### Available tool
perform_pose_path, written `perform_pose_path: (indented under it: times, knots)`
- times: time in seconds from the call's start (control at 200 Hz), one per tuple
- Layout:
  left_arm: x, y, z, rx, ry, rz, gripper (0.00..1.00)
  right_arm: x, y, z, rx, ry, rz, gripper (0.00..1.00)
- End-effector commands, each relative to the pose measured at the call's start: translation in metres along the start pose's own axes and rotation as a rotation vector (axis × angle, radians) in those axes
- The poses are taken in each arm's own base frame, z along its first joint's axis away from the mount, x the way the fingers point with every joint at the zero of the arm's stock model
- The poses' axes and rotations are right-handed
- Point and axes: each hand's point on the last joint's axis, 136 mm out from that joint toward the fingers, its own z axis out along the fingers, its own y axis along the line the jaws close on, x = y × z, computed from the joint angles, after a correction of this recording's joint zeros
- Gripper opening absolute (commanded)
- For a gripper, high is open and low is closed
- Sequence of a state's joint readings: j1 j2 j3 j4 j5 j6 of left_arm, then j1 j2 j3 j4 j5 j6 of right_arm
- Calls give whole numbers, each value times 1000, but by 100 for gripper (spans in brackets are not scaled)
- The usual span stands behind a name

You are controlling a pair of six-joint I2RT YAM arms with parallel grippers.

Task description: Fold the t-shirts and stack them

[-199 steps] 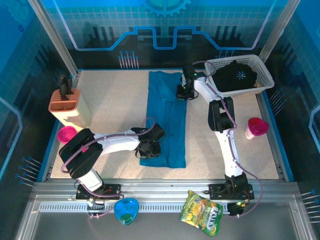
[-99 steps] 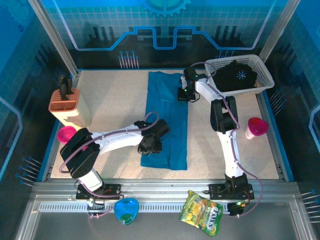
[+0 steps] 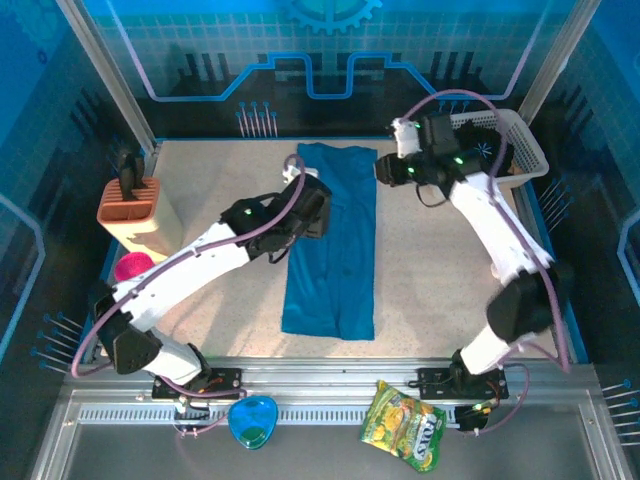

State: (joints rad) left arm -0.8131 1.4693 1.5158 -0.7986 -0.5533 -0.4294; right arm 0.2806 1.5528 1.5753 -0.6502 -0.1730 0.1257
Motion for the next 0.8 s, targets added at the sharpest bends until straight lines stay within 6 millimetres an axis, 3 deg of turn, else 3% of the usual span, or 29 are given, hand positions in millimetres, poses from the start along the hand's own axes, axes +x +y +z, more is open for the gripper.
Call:
perform_pose_path:
  times: [0.0,0.055,0.125,0.26,0.38,0.49,0.59,0.796]
  knots:
    - [-32,25,-21,-65,-178,131,84,24,11,-33,-9,-26,-91,34]
    - [-38,25,-31,-30,-248,165,99,32,18,-54,-8,-63,-134,38]
    - [-43,24,-43,16,-324,223,99,49,38,-75,-79,-106,-251,41]
    - [-35,20,-61,106,-415,353,99,92,68,-102,-140,-151,-499,68]
    - [12,0,-68,299,-366,597,96,142,81,-110,-166,-97,-729,78]
    - [79,-10,-69,456,-242,865,94,191,90,-107,-226,39,-892,79]
    - [128,-4,-58,469,-108,1054,93,232,93,-98,-270,198,-999,79]
    - [218,15,-34,525,281,1240,86,310,92,-73,-338,538,-1171,80]
